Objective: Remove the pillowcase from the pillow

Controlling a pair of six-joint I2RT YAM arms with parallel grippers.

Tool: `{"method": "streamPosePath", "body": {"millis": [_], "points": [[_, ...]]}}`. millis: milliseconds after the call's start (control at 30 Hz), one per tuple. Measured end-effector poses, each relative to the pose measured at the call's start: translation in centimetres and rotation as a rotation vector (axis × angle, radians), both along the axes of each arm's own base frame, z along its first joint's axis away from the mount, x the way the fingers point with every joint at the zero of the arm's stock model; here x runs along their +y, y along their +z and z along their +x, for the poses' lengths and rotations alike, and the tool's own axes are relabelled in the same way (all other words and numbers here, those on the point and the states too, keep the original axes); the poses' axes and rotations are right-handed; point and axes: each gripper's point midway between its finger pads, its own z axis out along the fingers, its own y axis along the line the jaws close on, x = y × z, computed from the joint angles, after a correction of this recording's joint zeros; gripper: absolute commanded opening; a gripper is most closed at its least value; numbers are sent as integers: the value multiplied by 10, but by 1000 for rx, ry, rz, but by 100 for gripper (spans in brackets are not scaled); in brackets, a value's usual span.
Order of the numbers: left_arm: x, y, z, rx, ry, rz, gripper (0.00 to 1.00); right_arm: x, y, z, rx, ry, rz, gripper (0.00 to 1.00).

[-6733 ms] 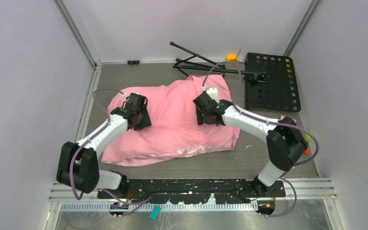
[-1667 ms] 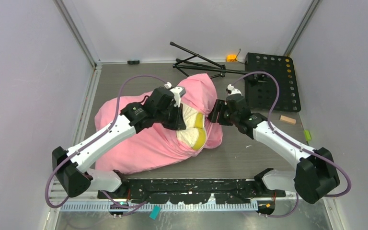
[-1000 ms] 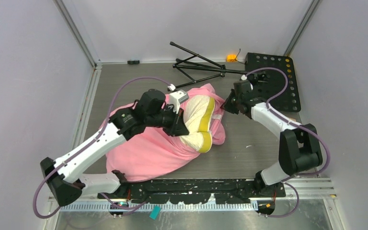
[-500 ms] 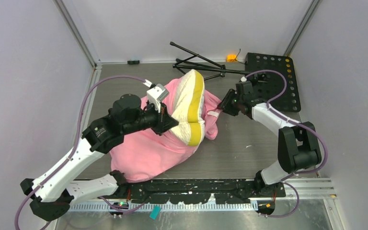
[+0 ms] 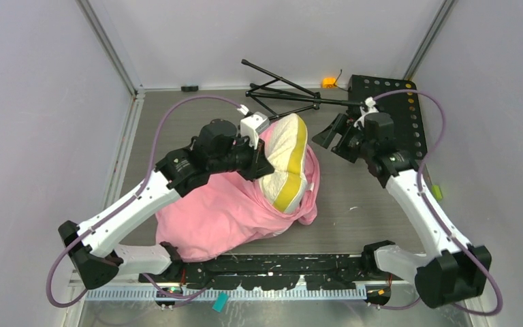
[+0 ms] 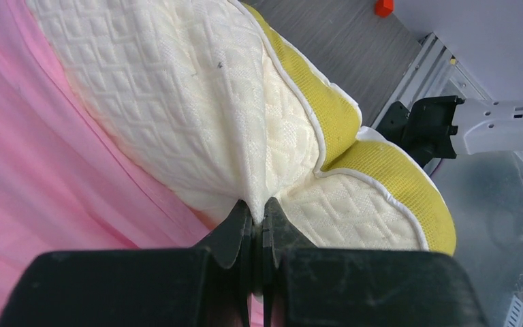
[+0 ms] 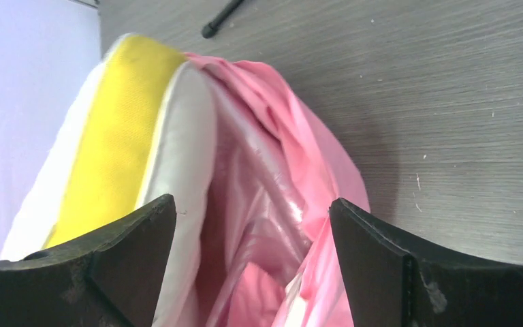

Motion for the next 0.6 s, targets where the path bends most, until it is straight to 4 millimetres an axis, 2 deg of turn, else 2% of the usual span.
{"method": "streamPosePath", "body": {"millis": [133,167,233,267,300,367,433,600], "points": [[-8,-5,6,2,-1,-5,0,-5,34,-24,-62,-2,12,88],[-10,-6,8,1,-1,-7,18,-5,40,-28,-66,3,19,88],[-16,-10,12,6,-3,-8,62,0,49,-37,-58,26,53,88],[-18,-12,14,3,-5,-5,76,4,52,-40,-50,42,74,88],[-21,-12,17,1,-1,-10,83,8,54,-43,-37,59,102,88],[-22,-13,26,1,46,-13,90,17,54,-50,-6,85,159,88],[-16,-16,34,-4,102,17,93,21,51,-55,18,99,195,88],[22,-13,58,-9,327,124,96,23,25,-62,98,111,193,88]]}}
